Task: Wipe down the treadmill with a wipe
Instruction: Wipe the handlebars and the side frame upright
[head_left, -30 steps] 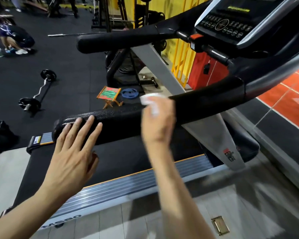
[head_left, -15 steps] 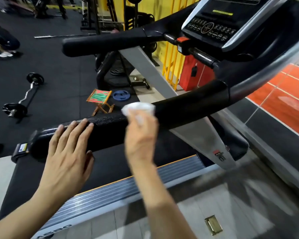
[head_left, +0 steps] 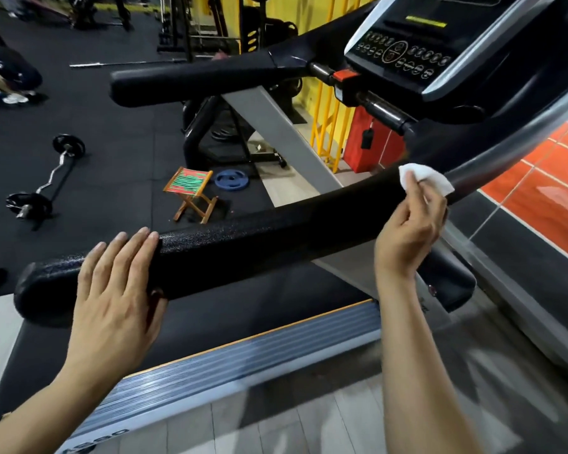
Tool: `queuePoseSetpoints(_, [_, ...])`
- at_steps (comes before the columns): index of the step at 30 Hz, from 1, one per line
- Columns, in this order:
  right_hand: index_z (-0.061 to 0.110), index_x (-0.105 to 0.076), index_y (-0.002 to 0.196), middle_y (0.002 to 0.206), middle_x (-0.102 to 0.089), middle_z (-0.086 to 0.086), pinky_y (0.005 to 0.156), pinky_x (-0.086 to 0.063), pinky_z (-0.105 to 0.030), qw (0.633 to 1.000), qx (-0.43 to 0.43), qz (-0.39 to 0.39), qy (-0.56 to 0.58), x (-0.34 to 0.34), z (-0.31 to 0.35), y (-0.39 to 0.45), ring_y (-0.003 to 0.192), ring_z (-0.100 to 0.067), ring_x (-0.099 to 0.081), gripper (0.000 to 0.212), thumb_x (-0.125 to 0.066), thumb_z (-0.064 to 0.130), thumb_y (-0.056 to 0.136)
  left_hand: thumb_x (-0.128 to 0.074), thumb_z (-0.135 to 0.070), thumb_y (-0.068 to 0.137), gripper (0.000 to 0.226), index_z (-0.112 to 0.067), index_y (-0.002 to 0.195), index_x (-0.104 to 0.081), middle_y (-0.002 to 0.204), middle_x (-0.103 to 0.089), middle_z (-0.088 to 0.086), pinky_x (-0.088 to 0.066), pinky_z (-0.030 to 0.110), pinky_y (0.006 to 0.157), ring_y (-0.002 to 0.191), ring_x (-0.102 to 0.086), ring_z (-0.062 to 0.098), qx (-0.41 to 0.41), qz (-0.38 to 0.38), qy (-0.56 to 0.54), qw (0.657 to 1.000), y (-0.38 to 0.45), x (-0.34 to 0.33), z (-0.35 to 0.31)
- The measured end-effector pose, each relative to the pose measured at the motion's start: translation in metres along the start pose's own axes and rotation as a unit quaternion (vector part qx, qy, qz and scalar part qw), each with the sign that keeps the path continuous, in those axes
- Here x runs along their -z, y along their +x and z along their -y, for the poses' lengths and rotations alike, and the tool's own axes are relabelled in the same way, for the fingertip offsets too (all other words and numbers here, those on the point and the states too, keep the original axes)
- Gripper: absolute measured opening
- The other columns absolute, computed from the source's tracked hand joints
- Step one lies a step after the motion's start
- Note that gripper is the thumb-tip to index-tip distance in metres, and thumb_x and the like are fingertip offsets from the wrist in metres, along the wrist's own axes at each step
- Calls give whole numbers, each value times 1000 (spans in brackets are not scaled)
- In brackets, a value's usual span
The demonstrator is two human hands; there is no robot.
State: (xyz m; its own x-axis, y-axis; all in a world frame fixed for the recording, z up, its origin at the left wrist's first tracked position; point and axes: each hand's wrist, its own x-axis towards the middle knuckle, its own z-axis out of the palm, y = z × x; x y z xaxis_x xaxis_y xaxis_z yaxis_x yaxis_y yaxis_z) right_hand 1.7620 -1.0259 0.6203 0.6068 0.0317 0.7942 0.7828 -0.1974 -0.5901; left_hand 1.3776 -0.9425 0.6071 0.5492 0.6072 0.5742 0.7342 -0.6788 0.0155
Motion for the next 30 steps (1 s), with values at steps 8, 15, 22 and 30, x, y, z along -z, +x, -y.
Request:
queuePoseSetpoints(8, [2, -65, 131, 119, -67, -11, 97, -50, -38, 985, 81, 119, 99, 3, 99, -168, 107, -26, -61, 35, -61, -6, 97, -48, -22, 87, 74, -5, 158, -34, 164, -34, 10, -23, 56, 124, 152, -29, 34, -14, 34, -8, 999, -1, 11, 7])
queuePoseSetpoints(15, [15, -72, 110, 106, -69, 1, 91, -50, -28, 976, 84, 148, 138, 12, 91, -144, 100, -9, -58, 39, -60, -12, 86, -54, -20, 83, 81, -13, 160, -31, 166, -29, 6, -22, 52, 125, 155, -23, 31, -35, 71, -10, 997, -10, 24, 22])
queuePoseSetpoints(22, [-2, -70, 111, 107, -67, -16, 85, -55, -36, 990, 47, 78, 112, 1, 125, -156, 98, -23, -63, 24, -59, -10, 92, -57, -15, 82, 80, -14, 159, -35, 168, -22, 12, -24, 55, 123, 156, -20, 34, -8, 55, 0, 998, -48, 37, 51])
queuePoseSetpoints(30, [13, -69, 127, 125, -63, -8, 106, -36, -28, 897, 276, 326, 115, -22, 241, -178, 116, -27, -58, 29, -55, 10, 102, -55, -11, 85, 74, -5, 156, -36, 169, -20, 12, -34, 48, 118, 156, -20, 32, 68, 36, -84, 993, -108, 31, 86])
